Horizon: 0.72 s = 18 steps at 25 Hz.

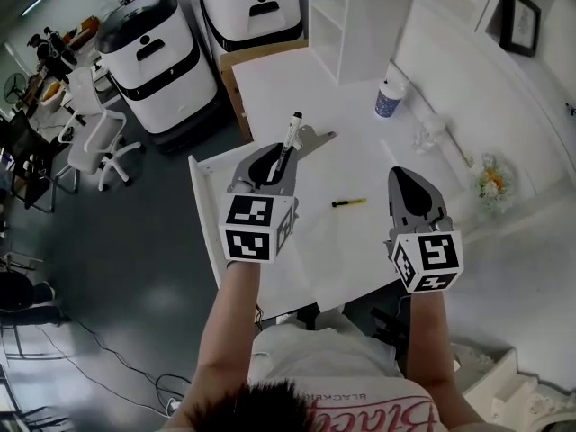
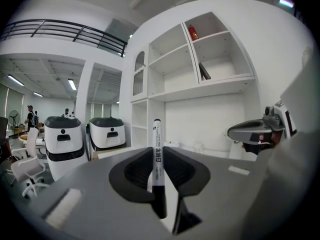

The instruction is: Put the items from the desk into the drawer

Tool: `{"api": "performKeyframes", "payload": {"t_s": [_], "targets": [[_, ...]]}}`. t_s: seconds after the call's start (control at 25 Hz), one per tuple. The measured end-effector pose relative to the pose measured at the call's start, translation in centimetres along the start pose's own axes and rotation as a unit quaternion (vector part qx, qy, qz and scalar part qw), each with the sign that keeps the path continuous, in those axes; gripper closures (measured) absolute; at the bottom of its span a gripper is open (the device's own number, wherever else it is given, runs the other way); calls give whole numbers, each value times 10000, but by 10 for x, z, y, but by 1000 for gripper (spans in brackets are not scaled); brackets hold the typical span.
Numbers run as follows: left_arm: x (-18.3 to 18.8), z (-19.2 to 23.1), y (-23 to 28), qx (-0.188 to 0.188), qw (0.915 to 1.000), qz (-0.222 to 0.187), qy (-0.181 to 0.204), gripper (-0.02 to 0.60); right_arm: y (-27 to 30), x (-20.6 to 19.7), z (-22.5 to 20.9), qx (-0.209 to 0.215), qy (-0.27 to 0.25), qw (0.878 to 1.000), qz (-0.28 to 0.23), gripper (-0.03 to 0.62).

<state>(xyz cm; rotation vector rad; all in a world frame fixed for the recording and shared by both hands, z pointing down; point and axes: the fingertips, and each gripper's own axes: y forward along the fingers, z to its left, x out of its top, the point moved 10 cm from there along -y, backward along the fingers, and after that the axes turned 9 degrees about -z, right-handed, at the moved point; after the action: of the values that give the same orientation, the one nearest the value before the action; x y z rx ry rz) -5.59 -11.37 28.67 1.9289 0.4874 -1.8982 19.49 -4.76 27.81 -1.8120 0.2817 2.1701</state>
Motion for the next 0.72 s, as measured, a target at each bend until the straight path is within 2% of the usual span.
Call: {"api": "performKeyframes", "payload": {"t_s": [0.2, 0.32, 0.48, 0.72], "targets": [[18, 19, -28, 177, 9985, -501, 157, 508, 2, 17, 15, -31, -129, 9995, -284, 586], [27, 31, -43, 339, 9960, -729, 383, 508, 5, 23, 21, -42, -114, 9991, -406, 586], [32, 49, -63, 659, 9924, -801, 666, 506, 13, 27, 30, 39, -111, 9988, -465, 586], [37, 77, -88, 1037, 9882, -925, 651, 506, 28, 32, 46, 222, -118, 9983, -523, 586]]}}
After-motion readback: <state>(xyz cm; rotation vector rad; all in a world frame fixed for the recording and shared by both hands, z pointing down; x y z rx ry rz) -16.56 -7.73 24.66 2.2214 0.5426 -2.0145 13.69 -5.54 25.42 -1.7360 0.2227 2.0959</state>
